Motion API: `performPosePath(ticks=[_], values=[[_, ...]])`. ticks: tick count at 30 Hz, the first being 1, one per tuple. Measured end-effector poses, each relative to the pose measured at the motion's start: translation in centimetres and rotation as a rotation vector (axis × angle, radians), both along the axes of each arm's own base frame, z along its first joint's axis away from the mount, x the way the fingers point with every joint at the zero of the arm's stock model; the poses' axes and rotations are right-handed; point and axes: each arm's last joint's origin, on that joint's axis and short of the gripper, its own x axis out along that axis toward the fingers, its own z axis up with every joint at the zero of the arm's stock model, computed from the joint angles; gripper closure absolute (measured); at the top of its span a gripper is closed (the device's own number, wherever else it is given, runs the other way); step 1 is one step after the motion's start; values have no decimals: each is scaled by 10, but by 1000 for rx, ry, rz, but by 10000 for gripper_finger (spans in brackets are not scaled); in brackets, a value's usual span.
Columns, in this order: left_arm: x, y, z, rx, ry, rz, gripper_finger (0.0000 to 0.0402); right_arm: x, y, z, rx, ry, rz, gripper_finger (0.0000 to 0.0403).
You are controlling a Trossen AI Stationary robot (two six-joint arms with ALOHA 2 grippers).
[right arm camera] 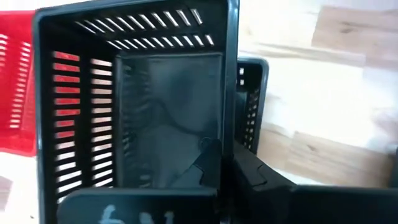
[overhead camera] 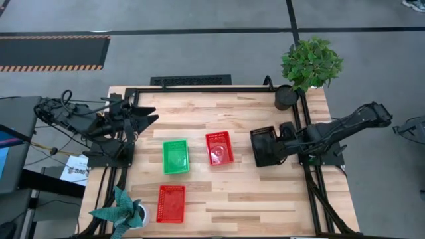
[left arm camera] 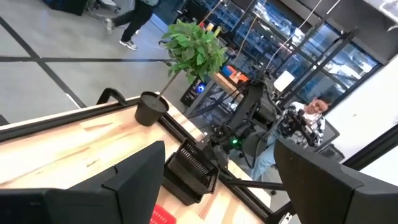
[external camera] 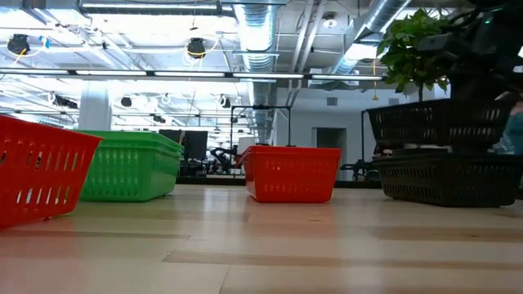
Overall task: Stack baskets by color
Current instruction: Stack the bottom black bin on top of the top black bin
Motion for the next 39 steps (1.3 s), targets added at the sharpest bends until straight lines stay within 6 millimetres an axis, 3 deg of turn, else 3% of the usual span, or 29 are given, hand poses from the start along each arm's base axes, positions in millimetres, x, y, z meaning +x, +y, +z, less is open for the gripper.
performPosePath(ticks=[7, 20, 32, 39], values=[[0, 0, -3, -6, 21, -4, 112, 6, 2, -6, -4, 35, -3, 386], [-2, 0, -2, -27, 15, -25, 112, 7, 3, -11, -5, 77, -43, 346], [-2, 0, -3, -41, 15, -51, 112, 4, 1, -16, 17, 119, -53, 245], [-5, 1, -1, -46, 3, -49, 112, 3, 0, 16, -53, 27, -43, 232]])
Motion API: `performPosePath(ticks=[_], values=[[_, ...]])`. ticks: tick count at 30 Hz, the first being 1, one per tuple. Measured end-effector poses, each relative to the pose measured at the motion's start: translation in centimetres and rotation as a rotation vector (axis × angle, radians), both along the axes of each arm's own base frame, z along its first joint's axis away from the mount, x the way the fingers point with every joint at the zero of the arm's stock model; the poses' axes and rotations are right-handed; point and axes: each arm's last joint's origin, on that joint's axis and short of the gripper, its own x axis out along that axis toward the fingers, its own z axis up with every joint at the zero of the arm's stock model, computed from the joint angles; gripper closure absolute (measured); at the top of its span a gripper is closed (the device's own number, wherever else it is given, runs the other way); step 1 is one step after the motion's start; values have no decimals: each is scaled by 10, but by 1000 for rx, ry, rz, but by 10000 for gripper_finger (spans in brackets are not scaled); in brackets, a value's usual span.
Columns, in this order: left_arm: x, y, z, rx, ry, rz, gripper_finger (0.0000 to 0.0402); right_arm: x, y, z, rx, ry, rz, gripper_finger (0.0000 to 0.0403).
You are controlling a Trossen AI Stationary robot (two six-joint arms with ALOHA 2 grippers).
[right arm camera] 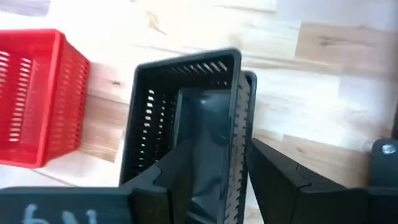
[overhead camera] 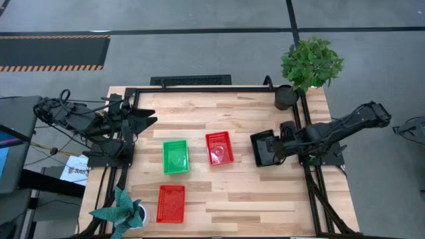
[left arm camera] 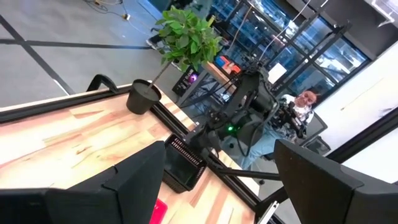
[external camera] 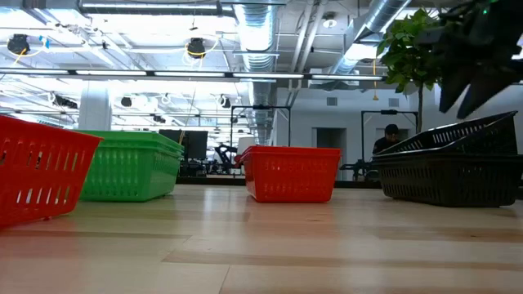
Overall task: Stack baskets by color
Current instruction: Stack the bottom black bin on top of the top black bin, then stack the bottom red bin on top of the top red bin
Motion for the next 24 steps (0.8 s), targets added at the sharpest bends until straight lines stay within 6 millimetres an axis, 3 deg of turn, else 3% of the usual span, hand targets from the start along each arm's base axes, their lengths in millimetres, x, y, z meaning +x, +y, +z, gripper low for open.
performPosePath(ticks=[6, 13, 24], values=[[-1, 0, 0, 0, 0, 0, 112, 2, 1, 2, -5, -8, 28, 253], [-1, 0, -1, 8, 15, 1, 112, 0, 0, -29, 17, 81, -19, 279], [-1, 1, -2, 9, 16, 5, 112, 3, 2, -27, 54, 24, -19, 341]])
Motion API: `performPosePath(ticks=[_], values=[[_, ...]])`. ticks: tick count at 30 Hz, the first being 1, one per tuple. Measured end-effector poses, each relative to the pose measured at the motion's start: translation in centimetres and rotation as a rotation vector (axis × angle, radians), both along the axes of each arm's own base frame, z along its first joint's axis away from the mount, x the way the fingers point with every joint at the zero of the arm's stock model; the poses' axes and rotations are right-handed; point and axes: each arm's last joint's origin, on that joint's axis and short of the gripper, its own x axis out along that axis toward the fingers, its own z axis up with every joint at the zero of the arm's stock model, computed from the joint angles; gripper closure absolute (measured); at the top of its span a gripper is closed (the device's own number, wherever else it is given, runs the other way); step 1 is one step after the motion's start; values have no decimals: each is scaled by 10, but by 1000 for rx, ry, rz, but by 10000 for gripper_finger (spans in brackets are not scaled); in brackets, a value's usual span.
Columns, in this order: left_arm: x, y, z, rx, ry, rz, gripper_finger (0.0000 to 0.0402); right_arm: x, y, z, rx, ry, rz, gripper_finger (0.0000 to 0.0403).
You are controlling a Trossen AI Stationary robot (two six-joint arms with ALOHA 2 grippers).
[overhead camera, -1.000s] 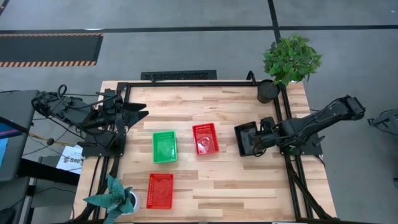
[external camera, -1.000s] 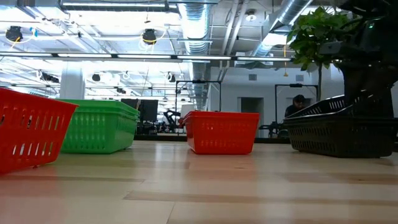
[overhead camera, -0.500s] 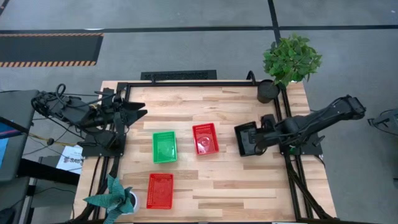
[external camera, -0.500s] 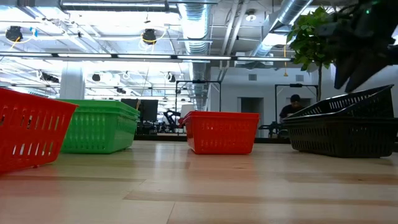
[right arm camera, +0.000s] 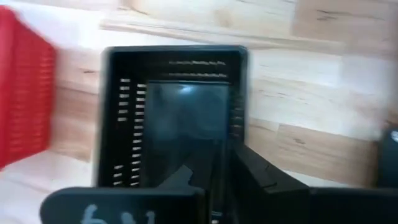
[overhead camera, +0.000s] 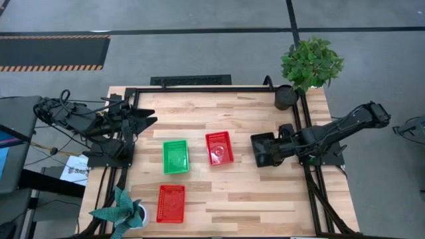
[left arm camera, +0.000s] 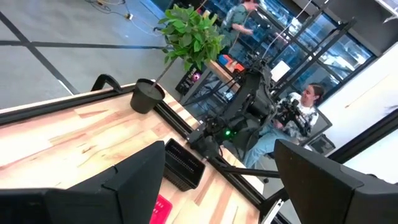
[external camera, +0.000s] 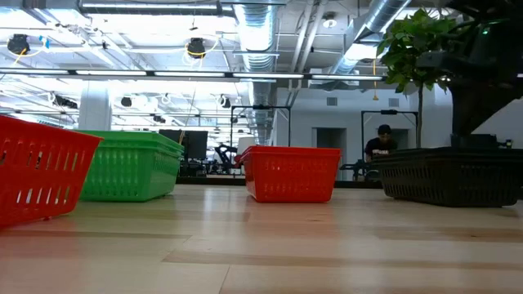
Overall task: Stack baskets by color
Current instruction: Stack the bottom red bin on top of the top red bin
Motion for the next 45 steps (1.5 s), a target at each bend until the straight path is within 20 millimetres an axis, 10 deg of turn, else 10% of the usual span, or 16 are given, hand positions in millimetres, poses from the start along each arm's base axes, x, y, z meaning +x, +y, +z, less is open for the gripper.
performPosePath(ticks=[8, 24, 45], values=[[9, -14, -35, -210, 312, -223, 112, 44, 37, 35, 97, -524, 281, 342], [82, -103, -161, -397, 1034, -94, 112, 51, 92, -1, 179, -446, 312, 342], [94, -170, -240, -393, 1290, -43, 120, 45, 99, 1, 141, -469, 345, 342]])
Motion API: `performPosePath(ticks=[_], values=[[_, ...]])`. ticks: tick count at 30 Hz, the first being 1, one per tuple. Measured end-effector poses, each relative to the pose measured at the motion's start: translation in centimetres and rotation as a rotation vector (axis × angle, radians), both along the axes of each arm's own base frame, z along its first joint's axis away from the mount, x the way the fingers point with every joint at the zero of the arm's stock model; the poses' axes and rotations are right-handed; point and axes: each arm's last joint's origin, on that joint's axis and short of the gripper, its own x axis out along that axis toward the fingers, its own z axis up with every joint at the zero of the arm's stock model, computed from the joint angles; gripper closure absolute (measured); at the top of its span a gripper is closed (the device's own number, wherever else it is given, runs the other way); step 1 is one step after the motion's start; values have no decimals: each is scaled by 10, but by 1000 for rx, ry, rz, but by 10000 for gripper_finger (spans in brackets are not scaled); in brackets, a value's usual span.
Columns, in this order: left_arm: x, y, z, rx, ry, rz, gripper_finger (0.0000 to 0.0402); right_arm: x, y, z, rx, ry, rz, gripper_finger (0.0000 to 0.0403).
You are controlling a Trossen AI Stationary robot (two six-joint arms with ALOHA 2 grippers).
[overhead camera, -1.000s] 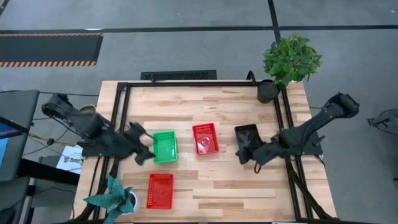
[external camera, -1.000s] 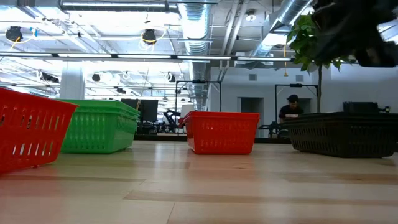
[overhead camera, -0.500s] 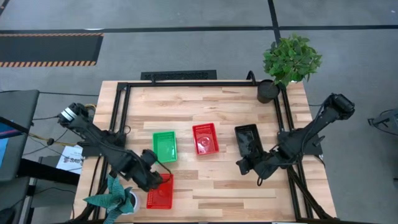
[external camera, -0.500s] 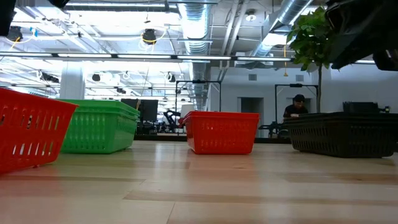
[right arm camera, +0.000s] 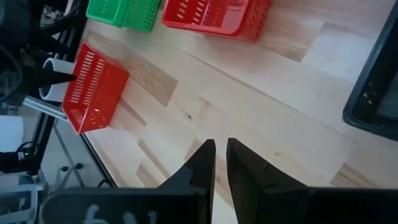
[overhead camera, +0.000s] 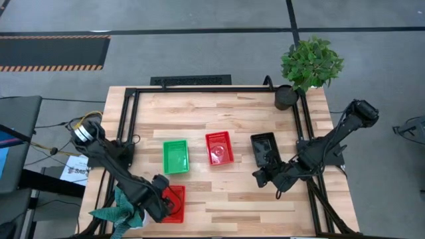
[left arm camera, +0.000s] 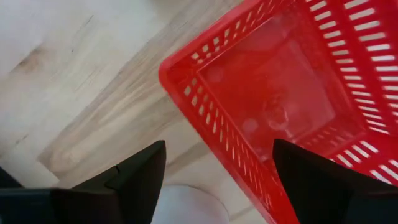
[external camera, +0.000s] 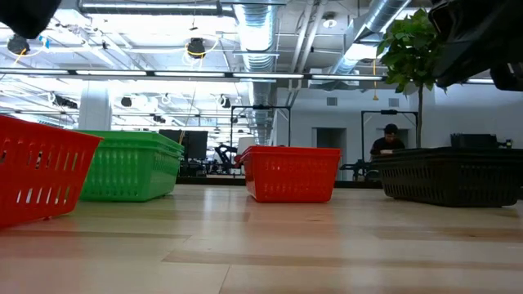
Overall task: Stack baskets by color
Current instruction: Stack the bottom red bin on top of the top red bin
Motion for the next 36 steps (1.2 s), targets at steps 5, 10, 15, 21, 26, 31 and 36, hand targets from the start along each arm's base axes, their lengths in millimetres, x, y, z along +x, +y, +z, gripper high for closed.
performPosePath(ticks=[5, 10, 15, 21, 26, 31, 36], values=[[6, -4, -13, 13, 11, 0, 156, 0, 0, 0, 1, 0, 3, 342], [6, -4, -20, 5, 3, 18, 211, 0, 0, 0, 2, -1, 4, 342], [6, -3, -24, -17, 11, 20, 281, 1, 1, 1, 10, -11, 4, 342], [13, 1, -20, -23, -2, -41, 385, 3, 2, 3, 30, -37, 4, 342], [22, 5, -15, -31, -18, -81, 397, 5, 4, 5, 52, -64, 5, 342], [38, 7, 2, -45, -79, -118, 400, 5, 6, 8, 76, -95, 14, 342], [57, 16, 30, 14, -165, -144, 401, 1, 13, 10, 90, -113, 33, 342]])
